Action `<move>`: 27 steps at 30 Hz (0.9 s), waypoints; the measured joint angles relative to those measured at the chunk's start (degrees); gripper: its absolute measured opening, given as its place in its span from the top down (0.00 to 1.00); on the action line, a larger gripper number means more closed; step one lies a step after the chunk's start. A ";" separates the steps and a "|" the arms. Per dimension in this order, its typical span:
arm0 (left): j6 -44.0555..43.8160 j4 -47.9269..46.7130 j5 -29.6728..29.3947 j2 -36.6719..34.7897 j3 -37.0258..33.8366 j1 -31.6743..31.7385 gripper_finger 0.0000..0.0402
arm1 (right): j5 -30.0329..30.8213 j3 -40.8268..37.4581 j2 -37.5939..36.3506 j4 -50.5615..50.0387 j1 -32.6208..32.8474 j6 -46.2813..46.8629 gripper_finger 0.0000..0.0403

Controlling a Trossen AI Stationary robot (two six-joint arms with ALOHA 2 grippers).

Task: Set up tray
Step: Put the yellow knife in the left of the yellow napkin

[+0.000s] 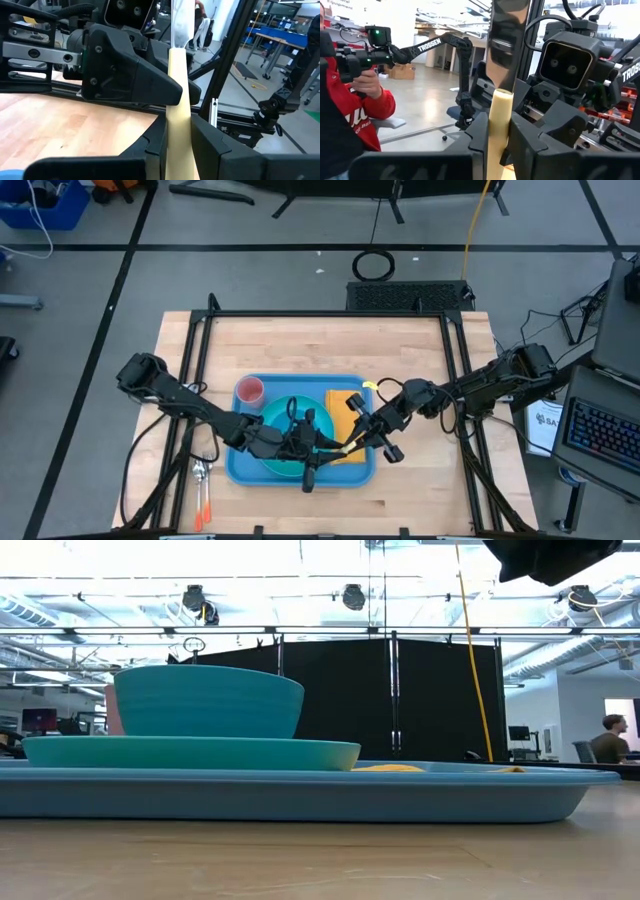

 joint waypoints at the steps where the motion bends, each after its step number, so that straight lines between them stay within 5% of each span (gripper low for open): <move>1: -0.15 -0.08 -0.01 0.00 0.00 0.00 0.84 | 0.38 0.00 0.00 -0.02 0.00 0.31 0.90; 12: -0.98 -3.55 -0.96 0.00 0.00 0.00 0.53 | 4.47 -0.03 0.00 -1.52 -0.98 4.14 0.90; 22: -1.00 -12.11 0.84 -0.63 0.00 -0.78 0.50 | 6.44 -0.03 0.00 -2.41 -1.41 9.06 0.90; 27: -2.78 -20.00 -5.45 -3.34 0.00 -2.14 0.49 | 13.67 0.02 -1.51 -6.93 -1.43 10.91 0.90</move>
